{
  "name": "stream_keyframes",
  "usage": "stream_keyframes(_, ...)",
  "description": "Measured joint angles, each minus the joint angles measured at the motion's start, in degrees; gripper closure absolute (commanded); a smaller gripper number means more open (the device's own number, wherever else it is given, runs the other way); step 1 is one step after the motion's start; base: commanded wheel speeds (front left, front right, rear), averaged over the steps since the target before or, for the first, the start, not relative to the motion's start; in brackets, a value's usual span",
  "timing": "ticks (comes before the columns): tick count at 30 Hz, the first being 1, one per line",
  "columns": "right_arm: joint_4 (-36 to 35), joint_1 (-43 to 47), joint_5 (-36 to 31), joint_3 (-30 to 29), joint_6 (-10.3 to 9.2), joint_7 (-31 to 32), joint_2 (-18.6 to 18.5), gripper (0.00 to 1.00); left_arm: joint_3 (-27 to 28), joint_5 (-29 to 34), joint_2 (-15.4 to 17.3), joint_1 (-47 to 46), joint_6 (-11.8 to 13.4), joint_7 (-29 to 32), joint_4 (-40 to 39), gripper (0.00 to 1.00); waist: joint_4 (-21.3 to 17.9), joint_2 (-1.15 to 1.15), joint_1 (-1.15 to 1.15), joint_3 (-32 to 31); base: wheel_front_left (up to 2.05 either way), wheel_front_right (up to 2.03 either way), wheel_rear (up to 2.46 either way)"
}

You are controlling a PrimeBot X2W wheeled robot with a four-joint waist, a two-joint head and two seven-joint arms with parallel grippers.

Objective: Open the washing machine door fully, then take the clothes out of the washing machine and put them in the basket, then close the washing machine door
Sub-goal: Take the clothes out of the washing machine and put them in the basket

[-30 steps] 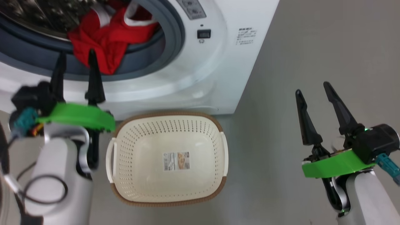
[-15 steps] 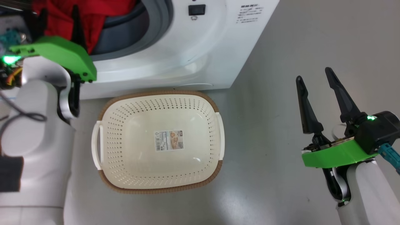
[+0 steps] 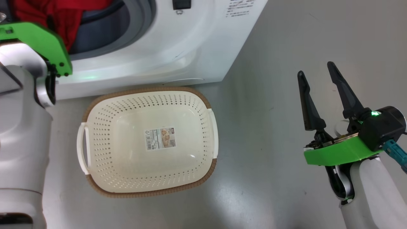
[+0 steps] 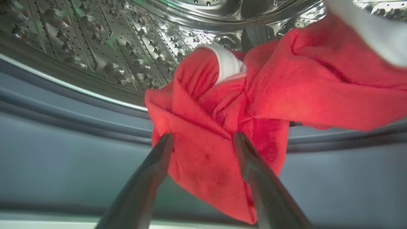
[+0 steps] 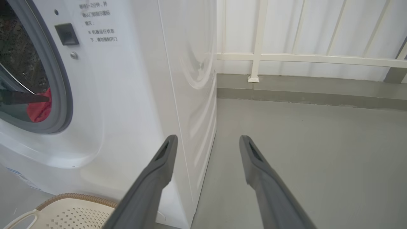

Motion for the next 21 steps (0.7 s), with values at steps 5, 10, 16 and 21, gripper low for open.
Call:
stream_keyframes(5, 0.3, -0.1, 0.4, 0.6, 0.00, 0.0, 0.0, 0.00, -0.2, -0.1, 0.5, -0.8, 0.2, 3.0, 3.4, 0.00, -0.9, 0.00, 0.00, 0.3, 0.00, 0.00, 0.00)
stream_keyframes(10, 0.4, -0.8, 0.4, 0.9, 0.00, 0.0, 0.0, 0.00, 0.2, -1.1, 0.6, -1.7, 0.2, 3.7, 5.2, 0.00, -1.5, 0.00, 0.00, 0.6, 0.00, 0.00, 0.00)
stream_keyframes(16, 0.5, -1.0, 0.8, 1.3, 0.00, 0.0, 0.0, 0.00, 0.4, -1.8, 1.0, -2.7, 0.2, 4.0, 6.7, 0.16, -2.1, 0.00, 0.00, 1.1, 0.00, 0.00, 0.00)
stream_keyframes(21, 0.6, -1.0, 0.9, 1.3, 0.00, 0.0, 0.0, 0.00, 0.4, -2.3, 1.1, -2.9, -0.5, 2.6, 7.0, 1.00, -2.3, 0.00, 0.00, 1.4, 0.00, 0.00, 0.00)
